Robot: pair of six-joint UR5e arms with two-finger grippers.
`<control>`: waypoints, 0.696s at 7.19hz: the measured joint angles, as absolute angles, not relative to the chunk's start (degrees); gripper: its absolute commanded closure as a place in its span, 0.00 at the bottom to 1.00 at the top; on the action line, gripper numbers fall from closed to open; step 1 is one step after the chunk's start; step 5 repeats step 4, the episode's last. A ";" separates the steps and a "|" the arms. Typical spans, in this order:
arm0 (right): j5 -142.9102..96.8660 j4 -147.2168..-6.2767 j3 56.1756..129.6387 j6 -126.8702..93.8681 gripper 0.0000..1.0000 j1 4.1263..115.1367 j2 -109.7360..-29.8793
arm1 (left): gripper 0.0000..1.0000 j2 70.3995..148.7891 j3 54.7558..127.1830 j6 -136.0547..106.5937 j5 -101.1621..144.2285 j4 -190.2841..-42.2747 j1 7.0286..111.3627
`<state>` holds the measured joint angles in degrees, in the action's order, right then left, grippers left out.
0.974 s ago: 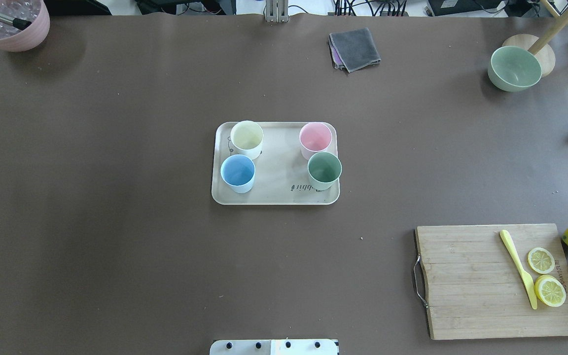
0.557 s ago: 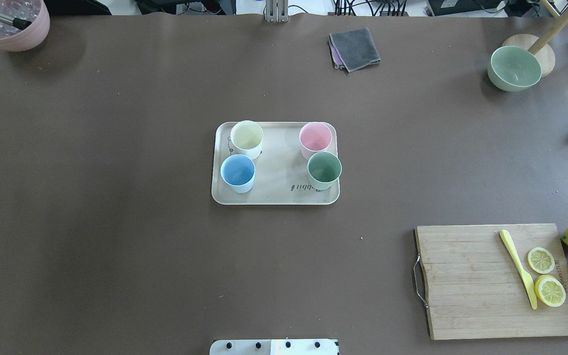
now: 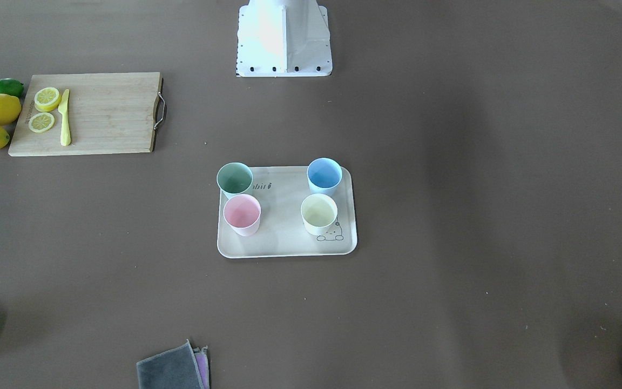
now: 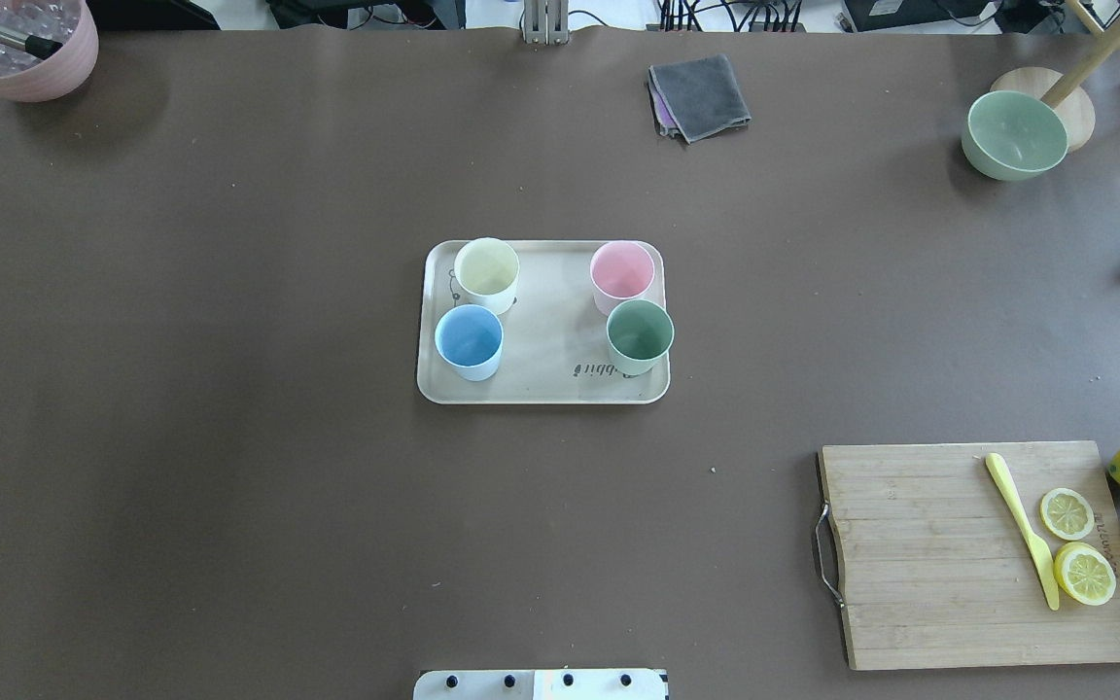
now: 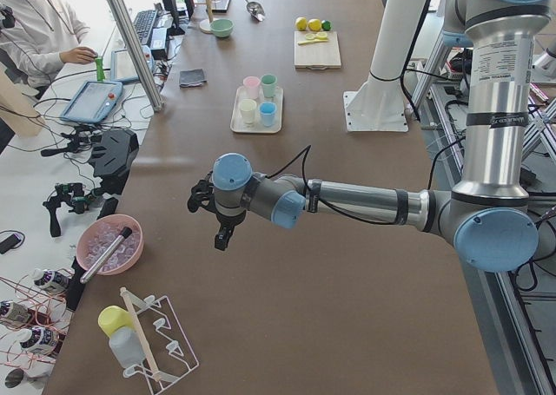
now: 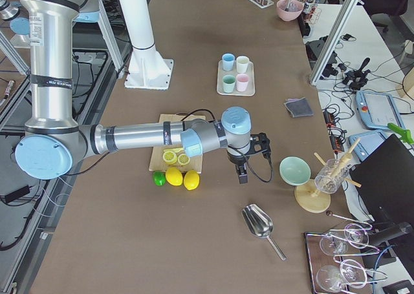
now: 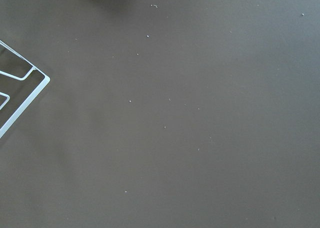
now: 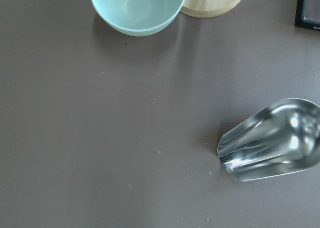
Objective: Place all cups on tray
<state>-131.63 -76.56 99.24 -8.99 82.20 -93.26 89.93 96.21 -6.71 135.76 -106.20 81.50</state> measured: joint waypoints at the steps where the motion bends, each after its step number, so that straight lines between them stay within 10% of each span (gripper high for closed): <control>1: -130.95 -76.79 98.86 -8.95 0.00 82.17 -93.24 | 0.01 91.03 97.27 -6.69 135.81 -103.50 81.56; 5: -130.84 -76.98 98.32 -9.25 0.00 82.10 -93.14 | 0.02 95.45 99.12 -6.45 135.71 -94.64 82.48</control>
